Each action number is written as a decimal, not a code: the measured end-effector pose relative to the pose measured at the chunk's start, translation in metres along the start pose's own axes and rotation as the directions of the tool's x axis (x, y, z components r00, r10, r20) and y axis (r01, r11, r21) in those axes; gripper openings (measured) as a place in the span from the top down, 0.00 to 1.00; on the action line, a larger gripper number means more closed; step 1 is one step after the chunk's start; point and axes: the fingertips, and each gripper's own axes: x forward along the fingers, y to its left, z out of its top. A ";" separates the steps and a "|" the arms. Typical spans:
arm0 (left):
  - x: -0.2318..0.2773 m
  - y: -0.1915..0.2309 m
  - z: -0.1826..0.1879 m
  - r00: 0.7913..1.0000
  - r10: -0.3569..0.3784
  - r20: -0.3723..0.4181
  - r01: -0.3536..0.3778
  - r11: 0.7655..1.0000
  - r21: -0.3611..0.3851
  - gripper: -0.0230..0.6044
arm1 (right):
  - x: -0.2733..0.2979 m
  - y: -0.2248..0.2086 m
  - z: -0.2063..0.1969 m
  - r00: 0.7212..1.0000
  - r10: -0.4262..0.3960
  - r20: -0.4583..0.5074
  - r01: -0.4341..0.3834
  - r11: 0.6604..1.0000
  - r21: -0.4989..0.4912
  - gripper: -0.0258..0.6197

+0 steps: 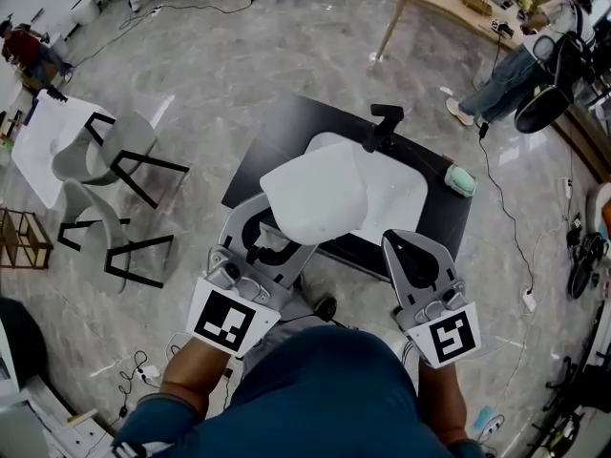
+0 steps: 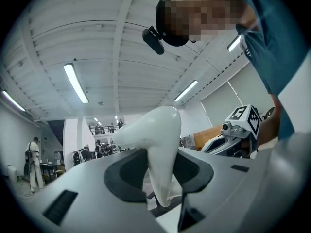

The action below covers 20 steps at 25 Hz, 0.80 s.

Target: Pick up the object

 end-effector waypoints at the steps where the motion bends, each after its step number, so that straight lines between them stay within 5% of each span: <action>1: -0.002 -0.002 0.004 1.000 0.000 0.004 0.000 1.000 0.017 0.75 | -0.001 0.002 0.003 1.000 0.000 0.007 0.000 1.000 -0.005 0.94; 14: -0.009 -0.023 0.026 1.000 -0.013 0.012 0.010 0.979 0.202 0.75 | -0.020 0.020 0.021 0.999 -0.004 0.042 0.009 0.994 -0.112 0.94; 20: -0.014 -0.026 0.023 1.000 -0.018 0.006 0.016 0.980 0.197 0.75 | -0.024 0.024 0.022 0.999 -0.007 0.032 0.011 0.992 -0.128 0.94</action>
